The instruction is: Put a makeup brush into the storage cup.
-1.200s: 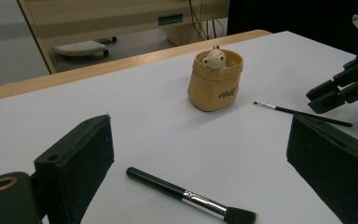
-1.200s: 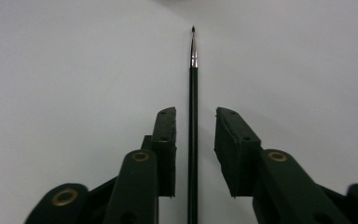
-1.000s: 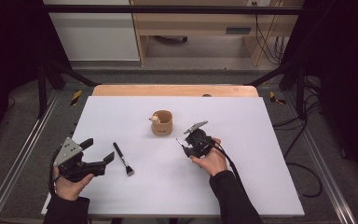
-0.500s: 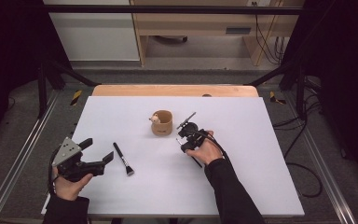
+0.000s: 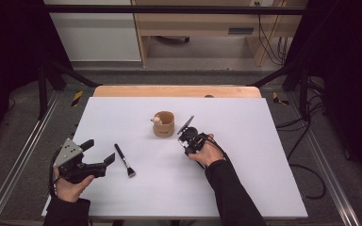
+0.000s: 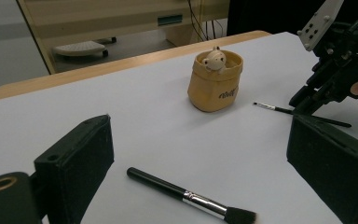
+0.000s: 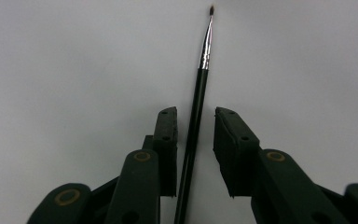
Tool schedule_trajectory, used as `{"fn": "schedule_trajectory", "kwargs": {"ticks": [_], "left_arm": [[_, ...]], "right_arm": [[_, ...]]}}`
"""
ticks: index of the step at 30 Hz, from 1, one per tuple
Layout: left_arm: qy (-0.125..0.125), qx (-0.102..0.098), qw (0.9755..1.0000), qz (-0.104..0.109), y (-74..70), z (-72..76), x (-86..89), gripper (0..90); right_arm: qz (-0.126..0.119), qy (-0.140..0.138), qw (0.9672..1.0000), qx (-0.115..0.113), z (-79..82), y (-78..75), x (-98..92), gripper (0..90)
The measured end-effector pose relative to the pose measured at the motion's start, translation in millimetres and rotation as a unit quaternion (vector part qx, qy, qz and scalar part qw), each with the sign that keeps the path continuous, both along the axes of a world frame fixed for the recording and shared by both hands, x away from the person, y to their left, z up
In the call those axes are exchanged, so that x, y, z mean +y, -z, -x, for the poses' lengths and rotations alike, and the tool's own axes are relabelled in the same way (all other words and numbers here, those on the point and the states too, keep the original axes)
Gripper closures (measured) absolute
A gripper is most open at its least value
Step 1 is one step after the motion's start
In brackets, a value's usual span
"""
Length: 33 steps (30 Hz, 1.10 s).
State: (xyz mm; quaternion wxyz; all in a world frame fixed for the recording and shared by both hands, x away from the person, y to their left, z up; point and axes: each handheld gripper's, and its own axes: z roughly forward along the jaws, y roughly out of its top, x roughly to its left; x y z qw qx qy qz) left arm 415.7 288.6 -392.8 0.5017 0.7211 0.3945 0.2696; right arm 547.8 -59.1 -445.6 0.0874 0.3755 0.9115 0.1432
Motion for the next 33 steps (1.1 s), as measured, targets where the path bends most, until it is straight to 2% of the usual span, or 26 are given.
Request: {"fn": "schedule_trajectory", "kwargs": {"ticks": [6,7,10,11,20,27,29,33], "left_arm": [[0.0,0.0,1.0,0.0,0.0,0.0,-0.1,6.6],[0.0,0.001,1.0,0.0,0.1,0.0,-0.2,6.6],[0.0,0.0,1.0,0.0,0.0,0.1,-0.3,6.6],[0.0,0.0,1.0,0.0,0.0,0.1,-0.5,6.6],[0.001,0.002,1.0,-0.004,0.2,-0.1,-0.9,6.6],[0.001,0.002,1.0,-0.005,0.3,0.0,-1.0,6.6],[0.001,0.002,1.0,-0.005,0.3,0.0,-1.1,6.6],[0.0,0.002,1.0,-0.003,0.5,-0.1,-1.3,6.6]], "right_arm": [[-0.001,-0.002,0.9999,0.012,-0.1,2.6,0.0,78.3],[-0.002,0.011,0.9997,0.021,0.7,2.0,1.2,79.4],[-0.004,0.017,0.9995,0.026,0.5,2.0,2.2,81.2],[0.0,0.003,0.9998,0.017,-0.6,3.1,0.9,81.8],[-0.001,0.014,0.9996,0.024,0.1,2.7,2.1,85.7],[0.004,0.011,0.9998,0.017,1.5,2.8,3.1,85.9],[0.003,0.022,0.9995,0.021,2.9,2.2,4.7,85.9],[0.004,0.015,0.9998,0.013,3.3,1.4,3.7,86.0]]}}
